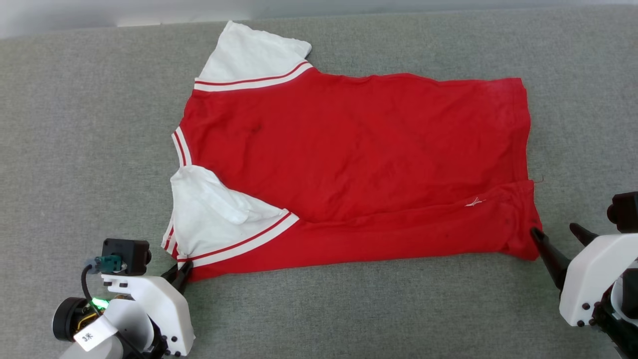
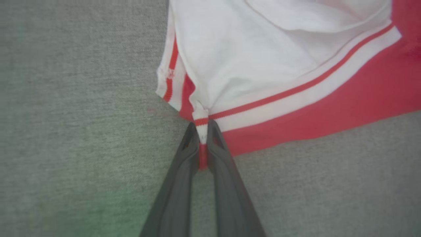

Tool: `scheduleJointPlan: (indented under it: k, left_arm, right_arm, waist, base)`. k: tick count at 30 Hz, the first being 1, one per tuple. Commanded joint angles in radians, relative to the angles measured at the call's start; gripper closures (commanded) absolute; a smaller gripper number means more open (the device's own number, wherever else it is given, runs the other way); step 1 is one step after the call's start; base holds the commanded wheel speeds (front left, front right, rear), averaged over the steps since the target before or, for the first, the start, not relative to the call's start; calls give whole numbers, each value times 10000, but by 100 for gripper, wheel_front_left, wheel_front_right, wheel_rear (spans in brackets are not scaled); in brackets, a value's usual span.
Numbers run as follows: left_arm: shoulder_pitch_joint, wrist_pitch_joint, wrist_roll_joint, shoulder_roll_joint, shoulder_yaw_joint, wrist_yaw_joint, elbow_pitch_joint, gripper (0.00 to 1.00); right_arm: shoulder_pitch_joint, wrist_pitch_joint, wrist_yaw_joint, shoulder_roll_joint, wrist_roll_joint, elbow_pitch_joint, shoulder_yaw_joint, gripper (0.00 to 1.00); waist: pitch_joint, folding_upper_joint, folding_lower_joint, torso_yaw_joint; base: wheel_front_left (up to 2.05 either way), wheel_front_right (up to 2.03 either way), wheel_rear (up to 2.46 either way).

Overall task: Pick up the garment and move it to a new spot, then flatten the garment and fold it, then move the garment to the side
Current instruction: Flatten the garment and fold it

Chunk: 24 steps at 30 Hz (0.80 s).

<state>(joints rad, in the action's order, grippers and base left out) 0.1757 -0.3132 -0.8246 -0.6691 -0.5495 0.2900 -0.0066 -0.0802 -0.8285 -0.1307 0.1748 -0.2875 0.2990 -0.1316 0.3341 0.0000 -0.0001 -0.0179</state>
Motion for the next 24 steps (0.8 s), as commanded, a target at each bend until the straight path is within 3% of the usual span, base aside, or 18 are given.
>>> scheduleJointPlan:
  k: [1,7,12,24]
  left_arm:
    - [-274,-20,15,144,-308,-50,299,100]
    - [145,658,533,130,-130,115,-493,100]
    - [327,1099,902,129,-26,314,-1388,100]
    - [480,1017,1360,-25,-286,354,-2460,100]
  right_arm:
    - [-73,-64,0,64,-85,9,-1,0]
    - [-225,-283,0,207,39,-421,-110,0]
    - [-411,-360,2,-114,245,-1146,-443,0]
    - [-587,-278,2,-89,574,-2615,-583,0]
  waist:
    - [-153,0,1,98]
    - [-404,0,1,406]
    - [-339,0,1,729]
    - [198,0,1,1241]
  base:
    - [0,0,0]
    - [0,0,0]
    - [0,0,0]
    - [0,0,0]
